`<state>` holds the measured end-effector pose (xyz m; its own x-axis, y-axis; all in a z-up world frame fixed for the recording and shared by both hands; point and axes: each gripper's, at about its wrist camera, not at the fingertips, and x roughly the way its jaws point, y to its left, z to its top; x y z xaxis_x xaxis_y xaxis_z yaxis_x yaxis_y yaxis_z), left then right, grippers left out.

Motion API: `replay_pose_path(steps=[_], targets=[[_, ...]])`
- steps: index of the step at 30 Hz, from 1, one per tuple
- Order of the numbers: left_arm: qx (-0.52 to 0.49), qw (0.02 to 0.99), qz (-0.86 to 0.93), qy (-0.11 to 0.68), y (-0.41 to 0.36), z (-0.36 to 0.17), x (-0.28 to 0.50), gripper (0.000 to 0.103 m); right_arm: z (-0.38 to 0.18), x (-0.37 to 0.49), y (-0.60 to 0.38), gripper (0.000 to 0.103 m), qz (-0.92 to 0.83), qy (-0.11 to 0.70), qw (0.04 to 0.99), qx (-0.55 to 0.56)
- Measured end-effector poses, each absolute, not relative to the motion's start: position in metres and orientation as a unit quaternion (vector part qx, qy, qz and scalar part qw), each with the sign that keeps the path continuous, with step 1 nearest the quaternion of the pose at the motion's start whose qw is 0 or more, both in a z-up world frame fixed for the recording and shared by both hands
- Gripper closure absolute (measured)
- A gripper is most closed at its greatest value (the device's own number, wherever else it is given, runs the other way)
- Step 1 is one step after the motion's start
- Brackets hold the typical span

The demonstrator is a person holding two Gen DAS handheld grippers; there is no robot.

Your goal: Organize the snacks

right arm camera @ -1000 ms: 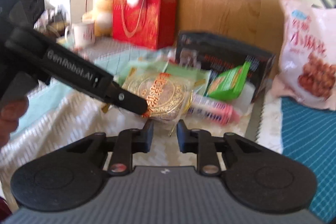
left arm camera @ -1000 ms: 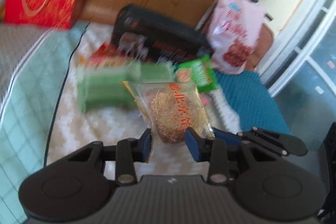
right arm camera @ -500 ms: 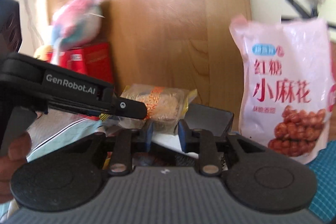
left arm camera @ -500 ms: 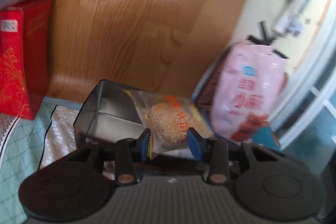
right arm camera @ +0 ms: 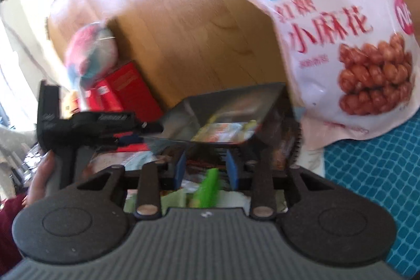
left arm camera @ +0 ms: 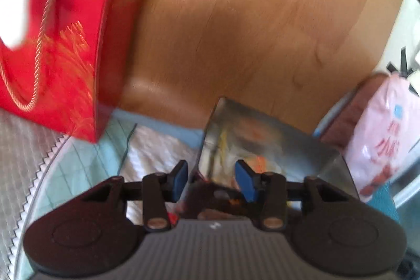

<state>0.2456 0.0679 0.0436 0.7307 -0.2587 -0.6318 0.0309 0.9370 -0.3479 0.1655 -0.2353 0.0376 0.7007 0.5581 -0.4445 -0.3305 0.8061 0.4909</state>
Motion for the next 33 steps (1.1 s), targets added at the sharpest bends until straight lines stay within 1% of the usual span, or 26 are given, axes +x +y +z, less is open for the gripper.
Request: replay_pose_path(steps=[3, 5, 6, 9, 11, 14, 16, 18, 22, 29, 33], targets=[[-0.149, 0.919, -0.09, 0.354, 0.052, 0.046, 0.235, 0.054, 0.033, 0.175, -0.234, 0.071, 0.22, 0.301, 0.91, 0.183], [-0.142, 0.92, -0.099, 0.352, 0.046, 0.048, 0.229, 0.053, 0.033, 0.18, -0.229, 0.069, 0.191, 0.293, 0.925, 0.15], [-0.131, 0.924, -0.098, 0.346, 0.043, 0.05, 0.225, 0.051, 0.033, 0.18, -0.229, 0.069, 0.183, 0.295, 0.926, 0.146], [-0.127, 0.935, -0.086, 0.319, 0.05, 0.059, 0.204, 0.046, 0.039, 0.164, -0.231, 0.068, 0.205, 0.29, 0.921, 0.16], [-0.152, 0.935, -0.085, 0.307, 0.064, 0.063, 0.191, 0.046, 0.042, 0.149, -0.228, 0.068, 0.213, 0.284, 0.924, 0.142], [-0.169, 0.932, -0.098, 0.306, 0.066, 0.061, 0.167, 0.045, 0.041, 0.139, -0.222, 0.068, 0.235, 0.294, 0.914, 0.153], [-0.159, 0.93, -0.109, 0.314, 0.059, 0.052, 0.151, 0.045, 0.037, 0.136, -0.215, 0.073, 0.244, 0.309, 0.906, 0.155], [-0.148, 0.923, -0.117, 0.334, 0.05, 0.04, 0.139, 0.048, 0.031, 0.133, -0.206, 0.082, 0.235, 0.321, 0.906, 0.147], [-0.134, 0.915, -0.134, 0.356, 0.04, 0.017, 0.112, 0.049, 0.029, 0.112, -0.202, 0.082, 0.231, 0.323, 0.905, 0.154], [-0.129, 0.906, -0.16, 0.37, 0.036, 0.006, 0.072, 0.047, 0.024, 0.062, -0.219, 0.081, 0.229, 0.337, 0.891, 0.201], [-0.149, 0.907, -0.169, 0.357, 0.051, 0.012, 0.054, 0.047, 0.026, 0.04, -0.224, 0.075, 0.216, 0.329, 0.898, 0.199]])
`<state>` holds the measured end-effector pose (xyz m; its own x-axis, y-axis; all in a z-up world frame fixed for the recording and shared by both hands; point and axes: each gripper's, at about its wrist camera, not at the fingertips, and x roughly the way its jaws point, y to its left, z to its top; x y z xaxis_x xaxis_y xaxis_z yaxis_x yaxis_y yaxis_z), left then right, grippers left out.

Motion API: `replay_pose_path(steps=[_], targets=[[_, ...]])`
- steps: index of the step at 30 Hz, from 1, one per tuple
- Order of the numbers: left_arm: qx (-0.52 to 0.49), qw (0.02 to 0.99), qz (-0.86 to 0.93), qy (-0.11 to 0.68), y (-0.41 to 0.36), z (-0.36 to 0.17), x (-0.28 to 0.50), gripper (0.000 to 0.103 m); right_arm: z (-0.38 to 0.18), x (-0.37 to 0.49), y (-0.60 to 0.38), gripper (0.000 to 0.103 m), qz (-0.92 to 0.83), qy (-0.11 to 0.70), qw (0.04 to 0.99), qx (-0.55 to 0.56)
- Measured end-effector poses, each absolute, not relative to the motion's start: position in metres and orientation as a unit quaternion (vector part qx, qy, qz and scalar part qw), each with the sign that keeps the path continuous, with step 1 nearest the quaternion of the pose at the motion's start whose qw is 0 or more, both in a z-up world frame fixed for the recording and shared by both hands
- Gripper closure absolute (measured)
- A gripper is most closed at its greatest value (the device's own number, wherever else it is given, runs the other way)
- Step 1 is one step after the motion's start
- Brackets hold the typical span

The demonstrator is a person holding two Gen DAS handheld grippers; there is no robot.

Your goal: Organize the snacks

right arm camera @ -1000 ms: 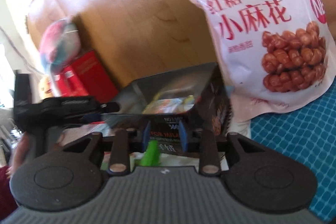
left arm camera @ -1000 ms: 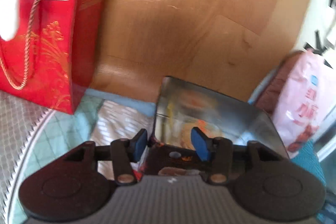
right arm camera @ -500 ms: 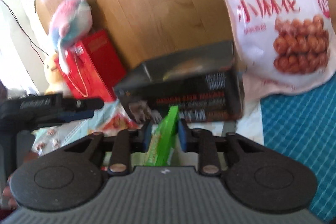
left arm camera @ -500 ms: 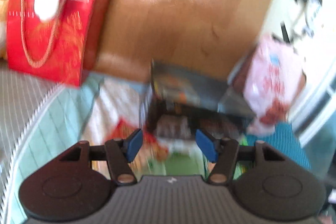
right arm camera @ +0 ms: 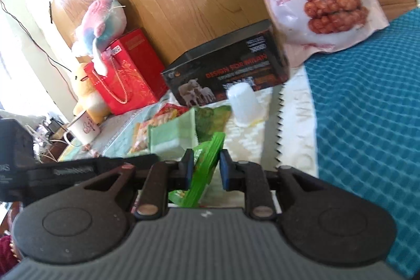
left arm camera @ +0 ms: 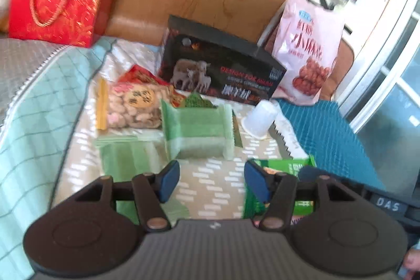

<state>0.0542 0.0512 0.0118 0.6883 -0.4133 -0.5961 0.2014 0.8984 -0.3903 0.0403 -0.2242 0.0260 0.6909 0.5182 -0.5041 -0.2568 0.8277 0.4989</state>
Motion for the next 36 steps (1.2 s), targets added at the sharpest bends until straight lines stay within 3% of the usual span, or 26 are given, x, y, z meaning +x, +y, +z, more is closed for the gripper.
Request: replay_pose_path(steps=[10, 22, 26, 30, 32, 36], targets=[[-0.206, 0.915, -0.114, 0.329, 0.122, 0.023, 0.024, 0.045, 0.042, 0.016, -0.218, 0.067, 0.22, 0.273, 0.922, 0.161], [-0.238, 0.902, -0.126, 0.336, 0.139, 0.011, 0.028, 0.045, 0.04, 0.046, -0.13, 0.044, 0.311, 0.297, 0.903, 0.015], [-0.24, 0.895, -0.141, 0.35, 0.132, 0.007, 0.041, 0.045, 0.025, 0.048, -0.094, 0.03, 0.346, 0.311, 0.884, -0.041], [-0.213, 0.888, -0.156, 0.375, 0.113, 0.002, 0.055, 0.045, 0.005, 0.047, -0.057, 0.029, 0.36, 0.309, 0.87, -0.137], [-0.185, 0.895, -0.151, 0.376, 0.103, 0.0, 0.056, 0.045, -0.001, 0.057, -0.055, 0.028, 0.36, 0.317, 0.868, -0.129], [-0.173, 0.899, -0.151, 0.374, 0.099, 0.002, 0.049, 0.05, -0.002, 0.066, -0.057, 0.043, 0.358, 0.324, 0.87, -0.098]])
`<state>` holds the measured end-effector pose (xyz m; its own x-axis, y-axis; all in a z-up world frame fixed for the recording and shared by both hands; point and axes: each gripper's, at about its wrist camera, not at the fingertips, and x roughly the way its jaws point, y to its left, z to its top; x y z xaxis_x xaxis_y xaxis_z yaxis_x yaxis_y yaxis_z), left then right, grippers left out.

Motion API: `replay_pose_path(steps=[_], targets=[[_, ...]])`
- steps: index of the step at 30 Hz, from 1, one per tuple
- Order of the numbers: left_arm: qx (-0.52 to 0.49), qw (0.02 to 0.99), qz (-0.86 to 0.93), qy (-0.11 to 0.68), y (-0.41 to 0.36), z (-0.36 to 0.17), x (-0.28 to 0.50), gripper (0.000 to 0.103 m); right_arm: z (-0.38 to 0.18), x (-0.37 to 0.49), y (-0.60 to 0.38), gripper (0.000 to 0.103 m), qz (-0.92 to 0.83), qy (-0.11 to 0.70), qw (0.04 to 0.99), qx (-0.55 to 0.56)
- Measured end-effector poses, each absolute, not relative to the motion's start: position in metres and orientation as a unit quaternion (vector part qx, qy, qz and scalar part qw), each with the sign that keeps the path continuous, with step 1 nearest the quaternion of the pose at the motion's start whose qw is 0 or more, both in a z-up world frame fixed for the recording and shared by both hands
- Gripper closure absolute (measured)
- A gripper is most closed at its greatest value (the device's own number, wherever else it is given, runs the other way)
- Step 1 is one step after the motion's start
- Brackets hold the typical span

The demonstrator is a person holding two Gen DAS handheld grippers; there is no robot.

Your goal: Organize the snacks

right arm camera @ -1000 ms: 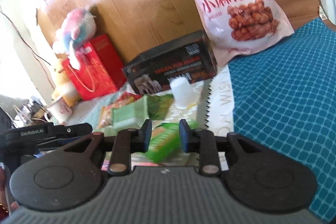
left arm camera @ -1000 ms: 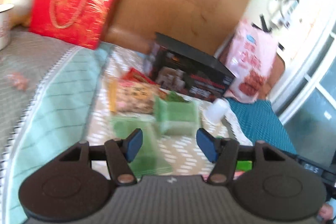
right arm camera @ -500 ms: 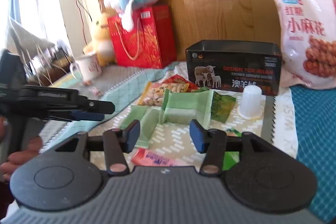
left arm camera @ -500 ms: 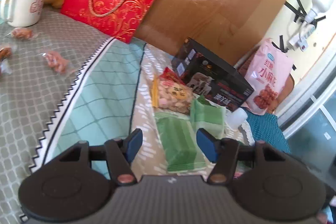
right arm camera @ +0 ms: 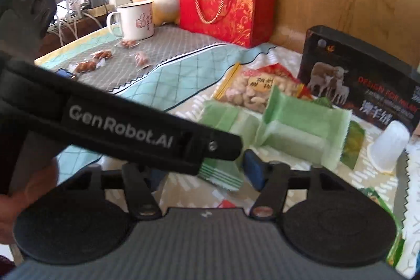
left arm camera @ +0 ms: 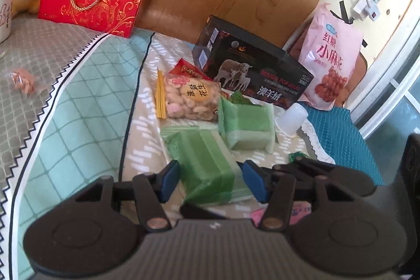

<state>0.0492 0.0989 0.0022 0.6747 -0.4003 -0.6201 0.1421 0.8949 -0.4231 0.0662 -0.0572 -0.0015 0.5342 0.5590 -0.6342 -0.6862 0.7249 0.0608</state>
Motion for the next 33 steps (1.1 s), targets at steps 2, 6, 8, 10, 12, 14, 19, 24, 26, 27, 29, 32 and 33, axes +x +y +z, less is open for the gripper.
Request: replay_pose_path(steps=[2, 6, 8, 10, 12, 14, 19, 24, 26, 27, 29, 32, 33], targets=[[-0.179, 0.899, -0.156, 0.368, 0.101, 0.008, 0.043, 0.051, 0.001, 0.059, -0.061, 0.044, 0.356, 0.313, 0.876, -0.09], [-0.188, 0.907, -0.167, 0.337, 0.103, 0.029, 0.033, 0.051, 0.018, 0.047, -0.068, 0.044, 0.352, 0.266, 0.894, -0.08], [-0.19, 0.909, -0.18, 0.323, 0.1, 0.042, 0.037, 0.051, 0.028, 0.045, -0.073, 0.044, 0.346, 0.244, 0.903, -0.076], [-0.182, 0.913, -0.188, 0.314, 0.093, 0.053, 0.048, 0.051, 0.036, 0.049, -0.076, 0.044, 0.334, 0.22, 0.913, -0.079], [-0.172, 0.915, -0.2, 0.305, 0.084, 0.064, 0.065, 0.051, 0.044, 0.057, -0.08, 0.045, 0.313, 0.199, 0.925, -0.087], [-0.166, 0.916, -0.21, 0.298, 0.073, 0.076, 0.087, 0.051, 0.05, 0.073, -0.084, 0.045, 0.293, 0.186, 0.934, -0.089], [-0.149, 0.92, -0.223, 0.285, 0.045, 0.104, 0.157, 0.05, 0.073, 0.136, -0.103, 0.045, 0.25, 0.172, 0.951, -0.063], [-0.162, 0.909, -0.21, 0.322, 0.028, 0.098, 0.229, 0.05, 0.078, 0.21, -0.115, 0.045, 0.232, 0.217, 0.948, -0.022], [-0.161, 0.906, -0.199, 0.337, 0.023, 0.087, 0.245, 0.048, 0.07, 0.227, -0.115, 0.043, 0.228, 0.234, 0.945, -0.023], [-0.158, 0.905, -0.193, 0.343, 0.019, 0.082, 0.251, 0.046, 0.064, 0.234, -0.114, 0.041, 0.226, 0.241, 0.944, -0.029], [-0.154, 0.903, -0.184, 0.356, 0.016, 0.071, 0.259, 0.044, 0.056, 0.241, -0.109, 0.035, 0.221, 0.25, 0.941, -0.05], [-0.153, 0.9, -0.191, 0.36, 0.02, 0.065, 0.255, 0.042, 0.052, 0.241, -0.112, 0.028, 0.217, 0.245, 0.943, -0.053], [-0.15, 0.903, -0.191, 0.355, 0.023, 0.067, 0.252, 0.041, 0.053, 0.238, -0.116, 0.029, 0.218, 0.242, 0.944, -0.044]])
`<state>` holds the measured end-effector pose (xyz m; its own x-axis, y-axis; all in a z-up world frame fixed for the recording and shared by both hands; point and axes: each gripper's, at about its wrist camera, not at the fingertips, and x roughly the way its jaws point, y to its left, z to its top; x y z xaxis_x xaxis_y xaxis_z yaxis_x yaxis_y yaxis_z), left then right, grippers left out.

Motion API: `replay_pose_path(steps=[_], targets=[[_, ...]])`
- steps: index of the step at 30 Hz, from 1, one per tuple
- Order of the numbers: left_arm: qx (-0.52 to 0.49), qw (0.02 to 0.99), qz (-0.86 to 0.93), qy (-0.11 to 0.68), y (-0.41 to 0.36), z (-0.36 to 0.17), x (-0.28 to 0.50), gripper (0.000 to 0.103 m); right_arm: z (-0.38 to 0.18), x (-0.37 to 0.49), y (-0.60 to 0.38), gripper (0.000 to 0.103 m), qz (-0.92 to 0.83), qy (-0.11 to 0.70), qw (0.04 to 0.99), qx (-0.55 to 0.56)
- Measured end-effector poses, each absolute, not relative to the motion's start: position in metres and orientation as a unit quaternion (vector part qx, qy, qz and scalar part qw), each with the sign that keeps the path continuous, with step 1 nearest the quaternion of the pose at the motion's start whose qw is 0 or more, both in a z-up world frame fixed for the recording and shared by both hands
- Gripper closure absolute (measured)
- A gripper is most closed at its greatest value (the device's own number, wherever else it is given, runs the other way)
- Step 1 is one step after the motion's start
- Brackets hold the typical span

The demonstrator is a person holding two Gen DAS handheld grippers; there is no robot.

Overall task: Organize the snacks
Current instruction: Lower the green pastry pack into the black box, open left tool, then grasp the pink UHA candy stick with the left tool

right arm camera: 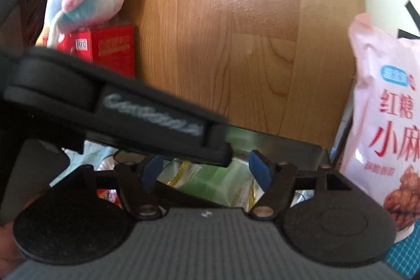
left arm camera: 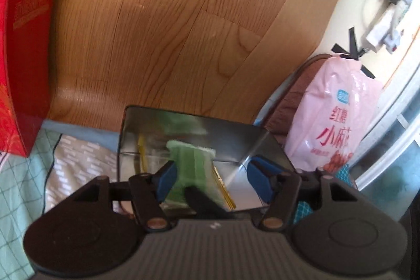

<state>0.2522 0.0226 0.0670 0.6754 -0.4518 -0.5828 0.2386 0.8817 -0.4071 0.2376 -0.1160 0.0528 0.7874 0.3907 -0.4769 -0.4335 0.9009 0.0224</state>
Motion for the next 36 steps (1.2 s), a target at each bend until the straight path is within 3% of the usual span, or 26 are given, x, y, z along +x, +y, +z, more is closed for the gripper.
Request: replay_pose_path(steps=[7, 10, 12, 15, 18, 21, 25, 36], targets=[[-0.179, 0.912, -0.198, 0.31, 0.079, 0.082, 0.184, 0.037, 0.059, 0.197, -0.161, 0.03, 0.258, 0.273, 0.923, 0.086], [-0.202, 0.902, -0.197, 0.327, 0.097, 0.064, 0.153, 0.037, 0.043, 0.183, -0.166, 0.041, 0.277, 0.325, 0.896, 0.123], [-0.212, 0.894, -0.195, 0.344, 0.103, 0.048, 0.136, 0.038, 0.032, 0.174, -0.162, 0.059, 0.273, 0.356, 0.886, 0.119], [-0.222, 0.882, -0.189, 0.371, 0.105, 0.021, 0.119, 0.041, 0.02, 0.162, -0.147, 0.068, 0.284, 0.39, 0.869, 0.108], [-0.229, 0.87, -0.185, 0.395, 0.104, 0.001, 0.111, 0.057, 0.022, 0.148, -0.131, 0.069, 0.306, 0.405, 0.855, 0.108], [-0.231, 0.875, -0.182, 0.386, 0.112, 0.004, 0.095, 0.063, 0.024, 0.125, -0.113, 0.069, 0.318, 0.407, 0.853, 0.076], [-0.243, 0.878, -0.17, 0.376, 0.131, 0.008, 0.074, 0.063, 0.029, 0.101, -0.112, 0.065, 0.37, 0.411, 0.829, 0.086], [-0.21, 0.892, -0.215, 0.339, 0.117, 0.033, 0.023, 0.053, 0.04, 0.015, -0.174, 0.055, 0.332, 0.325, 0.885, 0.035]])
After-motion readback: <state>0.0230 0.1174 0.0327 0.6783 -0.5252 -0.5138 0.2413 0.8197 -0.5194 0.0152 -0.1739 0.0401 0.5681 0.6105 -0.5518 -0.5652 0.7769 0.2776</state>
